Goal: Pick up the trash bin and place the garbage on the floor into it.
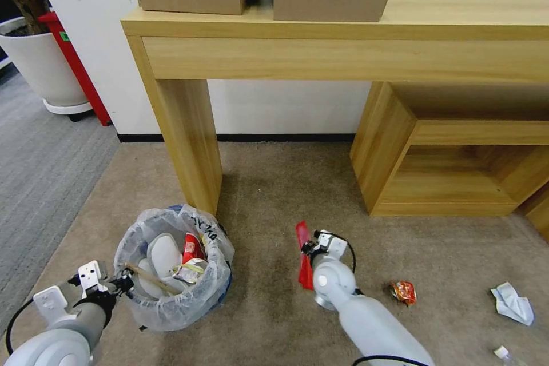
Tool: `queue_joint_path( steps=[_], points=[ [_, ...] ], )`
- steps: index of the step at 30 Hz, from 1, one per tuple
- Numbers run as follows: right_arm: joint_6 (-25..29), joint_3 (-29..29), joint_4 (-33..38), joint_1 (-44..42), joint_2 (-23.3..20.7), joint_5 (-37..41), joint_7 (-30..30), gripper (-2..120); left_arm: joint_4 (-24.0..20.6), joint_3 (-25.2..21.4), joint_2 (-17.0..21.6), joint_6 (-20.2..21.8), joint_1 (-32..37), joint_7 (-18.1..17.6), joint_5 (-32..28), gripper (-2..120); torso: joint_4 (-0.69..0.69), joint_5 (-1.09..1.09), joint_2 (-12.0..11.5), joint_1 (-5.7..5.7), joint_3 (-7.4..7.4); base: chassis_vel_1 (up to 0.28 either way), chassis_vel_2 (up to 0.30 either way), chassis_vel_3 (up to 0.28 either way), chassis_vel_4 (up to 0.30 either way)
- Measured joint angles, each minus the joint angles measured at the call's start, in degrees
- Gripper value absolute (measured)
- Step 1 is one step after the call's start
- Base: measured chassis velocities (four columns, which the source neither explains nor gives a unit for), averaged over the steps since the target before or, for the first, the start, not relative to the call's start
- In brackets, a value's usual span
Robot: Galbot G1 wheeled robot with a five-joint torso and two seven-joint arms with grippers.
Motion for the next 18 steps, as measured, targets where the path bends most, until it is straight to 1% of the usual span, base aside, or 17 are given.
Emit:
queue_joint_path(
  steps=[2, 3, 4, 6, 7, 8, 10, 11, 14, 15, 17, 18],
  points=[
    [1.0, 0.1, 5.5, -0.6, -3.0, -0.1, -0.8, 0, -0.2, 0.1, 0.0, 0.0, 0.1, 0.0, 0.0, 1, 0.0, 0.0, 0.0, 0.0, 0.0, 0.0, 0.0, 0.0, 0.0],
    [1.8, -0.2, 9.1, -0.6, -5.5, -0.1, -1.7, 0, -0.4, 0.1, 0.0, 0.0, 0.2, 0.0, 0.1, 1, 0.0, 0.0, 0.0, 0.0, 0.0, 0.0, 0.0, 0.0, 0.0],
    [1.8, -0.2, 9.1, -0.6, -5.5, -0.1, -1.7, 0, -0.4, 0.1, 0.0, 0.0, 0.2, 0.0, 0.1, 1, 0.0, 0.0, 0.0, 0.0, 0.0, 0.0, 0.0, 0.0, 0.0],
    [4.1, -1.2, 15.1, 0.3, -9.8, 0.4, -4.2, 0, -0.9, 0.1, 0.0, 0.1, 0.5, 0.0, 0.1, 1, -0.01, -0.01, 0.0, 0.0, 0.0, 0.0, 0.0, 0.0, 0.0],
    [4.1, -1.2, 15.1, 0.3, -9.8, 0.4, -4.2, 0, -0.9, 0.1, 0.0, 0.1, 0.5, 0.0, 0.1, 1, -0.01, -0.01, 0.0, 0.0, 0.0, 0.0, 0.0, 0.0, 0.0],
    [5.4, -2.1, 17.4, 1.0, -11.4, 1.0, -5.3, 0, -1.2, 0.1, -0.1, 0.1, 0.6, 0.0, 0.1, 1, 0.0, -0.02, 0.0, 0.0, 0.0, 0.0, 0.0, 0.0, 0.0],
    [9.3, -4.7, 21.9, 3.8, -14.9, 2.5, -9.6, 0, -1.7, 0.1, 0.0, 0.2, 0.8, 0.0, 0.1, 1, 0.0, -0.01, 0.0, 0.0, 0.0, 0.0, 0.0, 0.0, 0.0],
    [9.3, -4.7, 21.9, 3.8, -14.9, 2.5, -9.6, 0, -1.7, 0.1, 0.0, 0.2, 0.8, 0.0, 0.1, 1, 0.0, -0.01, 0.0, 0.0, 0.0, 0.0, 0.0, 0.0, 0.0],
    [13.7, -8.5, 26.8, 9.3, -18.2, 5.7, -15.1, 0, -2.2, 0.0, 0.3, 0.4, 0.9, -0.1, 0.0, 1, 0.01, -0.01, 0.0, 0.0, 0.0, 0.0, 0.0, 0.0, 0.0],
    [13.7, -8.5, 26.8, 9.3, -18.2, 5.7, -15.1, 0, -2.2, 0.0, 0.3, 0.4, 0.9, -0.1, 0.0, 1, 0.01, -0.01, 0.0, 0.0, 0.0, 0.0, 0.0, 0.0, 0.0],
    [16.5, -11.7, 29.6, 13.9, -19.8, 9.3, -18.9, 0, -2.3, 0.0, 0.5, 0.4, 0.8, -0.2, -0.1, 1, 0.01, -0.01, 0.0, 0.0, 0.0, 0.0, 0.0, 0.0, 0.0],
    [16.5, -11.7, 29.6, 13.9, -19.8, 9.3, -18.9, 0, -2.3, 0.0, 0.5, 0.4, 0.8, -0.2, -0.1, 1, 0.01, -0.01, 0.0, 0.0, 0.0, 0.0, 0.0, 0.0, 0.0]
  ],
)
